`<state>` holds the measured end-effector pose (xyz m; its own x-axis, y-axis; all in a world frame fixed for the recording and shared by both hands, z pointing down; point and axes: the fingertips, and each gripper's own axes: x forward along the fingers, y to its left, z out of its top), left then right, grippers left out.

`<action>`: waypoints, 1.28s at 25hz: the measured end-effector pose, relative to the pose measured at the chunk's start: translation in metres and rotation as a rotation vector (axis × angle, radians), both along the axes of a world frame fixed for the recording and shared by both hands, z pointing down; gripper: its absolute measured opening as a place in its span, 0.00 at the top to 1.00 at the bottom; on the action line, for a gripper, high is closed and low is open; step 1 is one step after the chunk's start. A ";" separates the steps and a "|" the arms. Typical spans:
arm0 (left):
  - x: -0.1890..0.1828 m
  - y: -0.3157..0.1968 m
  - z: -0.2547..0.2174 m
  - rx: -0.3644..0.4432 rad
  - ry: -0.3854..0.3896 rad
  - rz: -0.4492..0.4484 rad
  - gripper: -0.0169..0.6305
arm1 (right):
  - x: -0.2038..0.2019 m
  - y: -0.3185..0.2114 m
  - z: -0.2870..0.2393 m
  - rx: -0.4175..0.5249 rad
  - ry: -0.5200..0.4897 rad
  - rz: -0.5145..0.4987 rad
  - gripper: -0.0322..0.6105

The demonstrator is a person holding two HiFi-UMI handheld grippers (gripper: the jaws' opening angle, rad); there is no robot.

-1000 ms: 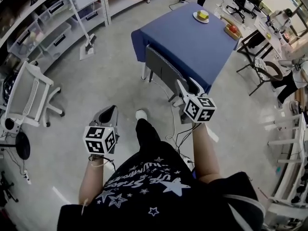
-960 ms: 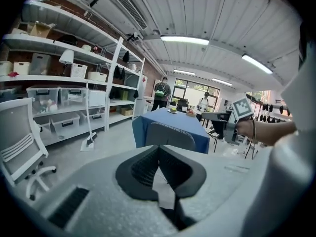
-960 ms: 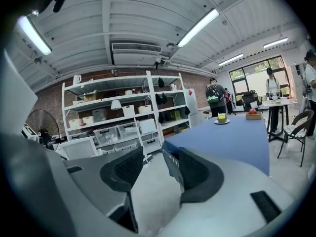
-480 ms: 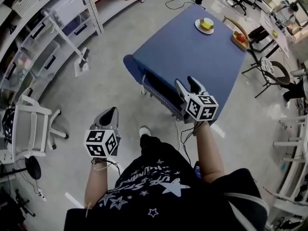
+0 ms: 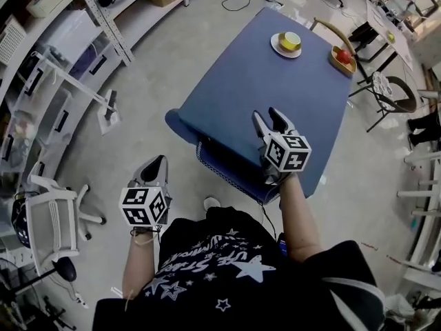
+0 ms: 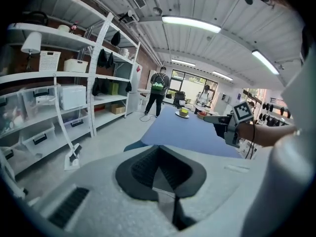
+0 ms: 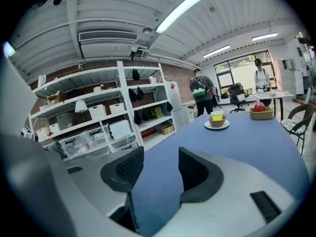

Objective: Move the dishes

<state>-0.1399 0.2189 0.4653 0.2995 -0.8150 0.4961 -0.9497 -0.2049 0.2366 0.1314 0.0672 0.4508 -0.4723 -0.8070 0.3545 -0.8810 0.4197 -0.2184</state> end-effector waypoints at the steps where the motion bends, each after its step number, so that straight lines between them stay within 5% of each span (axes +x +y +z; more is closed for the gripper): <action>1: 0.001 -0.009 0.001 -0.005 -0.001 0.016 0.94 | 0.003 -0.004 0.002 -0.006 -0.003 0.018 0.63; 10: 0.005 -0.101 0.004 0.004 0.004 0.195 0.94 | 0.037 -0.029 0.013 -0.030 0.004 0.204 0.63; 17: 0.010 -0.200 0.011 0.007 0.031 0.459 0.94 | 0.056 -0.040 0.003 -0.024 0.015 0.469 0.63; 25: 0.010 -0.279 0.007 0.007 0.058 0.728 0.94 | 0.038 -0.052 -0.017 -0.025 0.018 0.712 0.63; 32: -0.009 -0.333 0.013 -0.011 0.069 0.823 0.94 | 0.019 -0.098 -0.028 -0.040 0.035 0.819 0.63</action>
<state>-0.1489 -0.1139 0.4780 0.8285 -0.3170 0.4617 -0.4804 -0.8260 0.2948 0.1501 -0.0309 0.4228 0.2729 -0.8776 0.3941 -0.9113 -0.3671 -0.1863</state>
